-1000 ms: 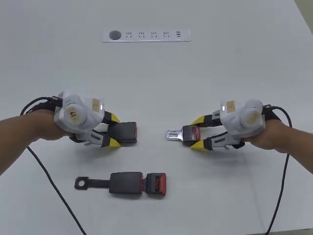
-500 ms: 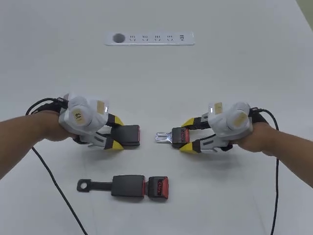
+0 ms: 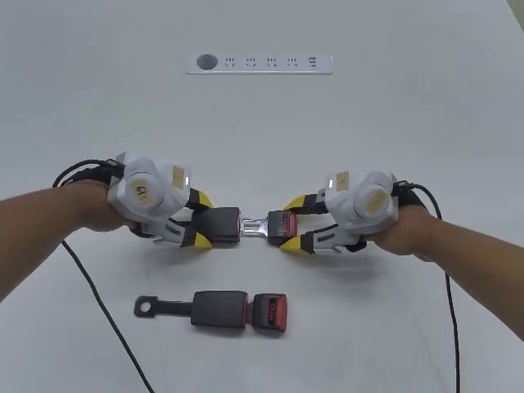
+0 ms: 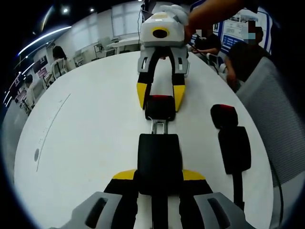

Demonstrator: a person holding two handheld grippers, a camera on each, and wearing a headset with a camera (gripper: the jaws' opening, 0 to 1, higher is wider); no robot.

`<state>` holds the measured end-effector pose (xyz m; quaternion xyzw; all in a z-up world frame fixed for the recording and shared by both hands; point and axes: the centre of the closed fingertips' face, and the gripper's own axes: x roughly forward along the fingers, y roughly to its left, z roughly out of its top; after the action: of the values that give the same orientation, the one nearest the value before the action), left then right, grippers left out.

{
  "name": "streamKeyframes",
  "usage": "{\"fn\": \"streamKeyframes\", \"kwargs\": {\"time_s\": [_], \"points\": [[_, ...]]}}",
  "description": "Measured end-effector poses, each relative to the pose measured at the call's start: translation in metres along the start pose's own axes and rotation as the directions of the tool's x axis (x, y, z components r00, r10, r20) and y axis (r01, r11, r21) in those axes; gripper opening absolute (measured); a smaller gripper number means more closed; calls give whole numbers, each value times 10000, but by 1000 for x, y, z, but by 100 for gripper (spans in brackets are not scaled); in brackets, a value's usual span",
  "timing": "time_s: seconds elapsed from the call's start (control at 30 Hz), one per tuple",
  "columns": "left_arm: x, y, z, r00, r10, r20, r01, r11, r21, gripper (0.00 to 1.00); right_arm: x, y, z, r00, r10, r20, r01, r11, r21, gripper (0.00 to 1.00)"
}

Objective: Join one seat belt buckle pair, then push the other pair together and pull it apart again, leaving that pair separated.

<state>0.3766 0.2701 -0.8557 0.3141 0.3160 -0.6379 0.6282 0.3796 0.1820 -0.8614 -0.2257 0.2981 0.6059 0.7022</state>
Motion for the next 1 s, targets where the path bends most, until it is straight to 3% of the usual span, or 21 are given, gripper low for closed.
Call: {"fn": "streamKeyframes", "kwargs": {"time_s": [0.2, 0.23, 0.7, 1.0], "points": [[-1, -1, 0, 10000, -55, -81, 56, 9999, 109, 34, 12, 4, 12, 9999, 51, 109, -49, 9999, -123, 35], [-1, -1, 0, 9999, -55, -105, 57, 9999, 147, 34, 12, 4, 11, 9999, 59, -84, -61, 9996, -264, 35], [0, -1, -2, 9991, -99, -419, 109, 9997, 236, 33, 13, 7, 10, 9997, 0, -248, 1, 10000, 39, 34], [0, 0, -2, 9987, -159, -486, 173, 9994, 296, 33, 22, 9, 20, 9998, -66, -175, 73, 9992, 389, 34]]}}
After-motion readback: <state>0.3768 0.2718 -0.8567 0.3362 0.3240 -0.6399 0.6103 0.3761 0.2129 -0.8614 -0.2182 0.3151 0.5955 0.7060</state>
